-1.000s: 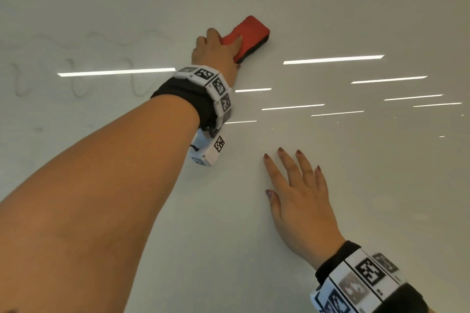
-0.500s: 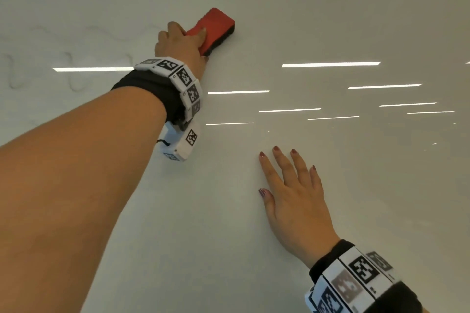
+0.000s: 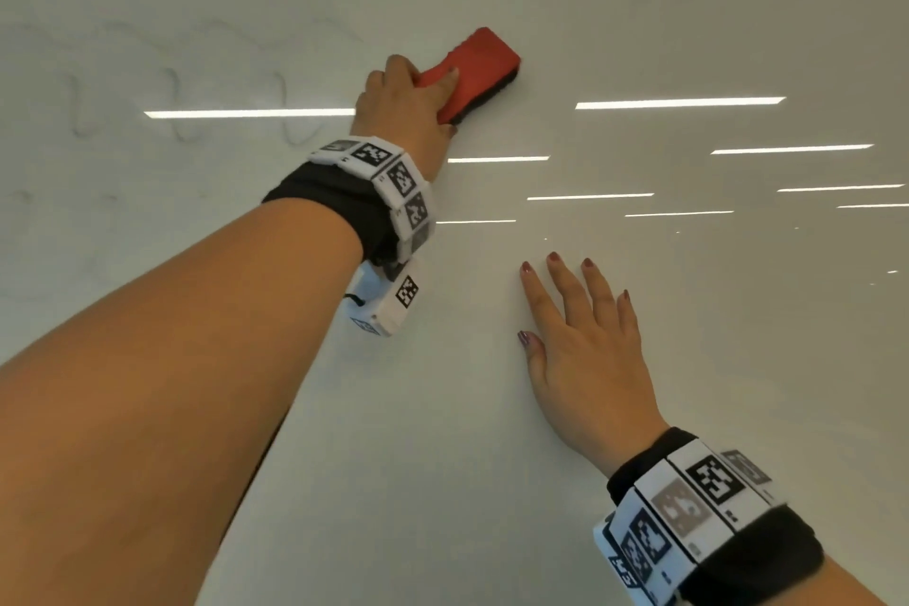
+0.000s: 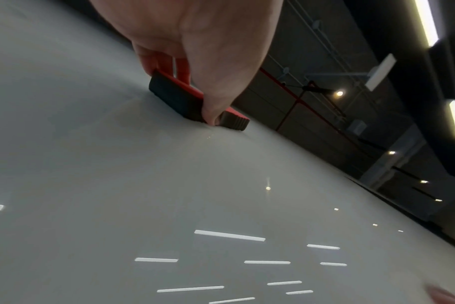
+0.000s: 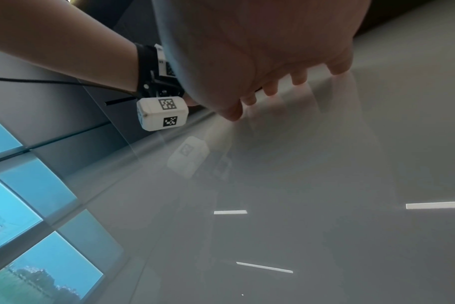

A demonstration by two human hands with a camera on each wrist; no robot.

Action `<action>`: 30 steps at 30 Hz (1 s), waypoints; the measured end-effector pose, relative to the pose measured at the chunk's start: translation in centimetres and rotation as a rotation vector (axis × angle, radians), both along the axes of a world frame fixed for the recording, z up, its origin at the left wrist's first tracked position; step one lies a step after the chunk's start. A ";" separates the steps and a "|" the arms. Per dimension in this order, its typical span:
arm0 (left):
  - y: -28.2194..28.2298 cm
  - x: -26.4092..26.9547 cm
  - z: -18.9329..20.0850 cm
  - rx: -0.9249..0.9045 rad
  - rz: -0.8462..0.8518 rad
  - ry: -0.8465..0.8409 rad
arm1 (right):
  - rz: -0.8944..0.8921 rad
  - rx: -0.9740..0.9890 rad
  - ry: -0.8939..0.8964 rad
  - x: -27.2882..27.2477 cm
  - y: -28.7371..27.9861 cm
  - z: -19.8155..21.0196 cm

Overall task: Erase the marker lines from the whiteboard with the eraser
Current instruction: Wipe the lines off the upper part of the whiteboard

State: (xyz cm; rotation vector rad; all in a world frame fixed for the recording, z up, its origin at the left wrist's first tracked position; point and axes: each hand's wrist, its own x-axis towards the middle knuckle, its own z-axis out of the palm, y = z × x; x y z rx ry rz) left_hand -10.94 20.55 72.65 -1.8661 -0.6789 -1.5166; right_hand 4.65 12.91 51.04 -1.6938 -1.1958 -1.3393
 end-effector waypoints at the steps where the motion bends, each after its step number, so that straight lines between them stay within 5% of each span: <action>1: 0.5 -1.2 0.4 -0.015 0.011 -0.032 | 0.002 -0.001 -0.001 0.0 0.0 0.0; 9: 1.5 -4.3 3.7 -0.143 0.047 -0.184 | -0.012 -0.005 0.013 -0.3 0.0 0.0; 14: -0.3 -0.2 -0.7 -0.017 -0.043 0.026 | 0.033 0.016 0.011 -2.6 0.5 -0.2; 19: 1.9 -3.7 -3.9 0.058 -0.041 0.106 | 0.066 -0.022 -0.036 -6.8 2.5 -0.9; 25: 4.9 -11.1 2.0 -0.089 0.003 -0.093 | 0.052 -0.047 -0.036 -9.5 4.3 -0.9; 30: 5.4 -11.8 4.3 -0.144 -0.011 -0.185 | 0.024 -0.037 -0.021 -9.7 4.5 -1.0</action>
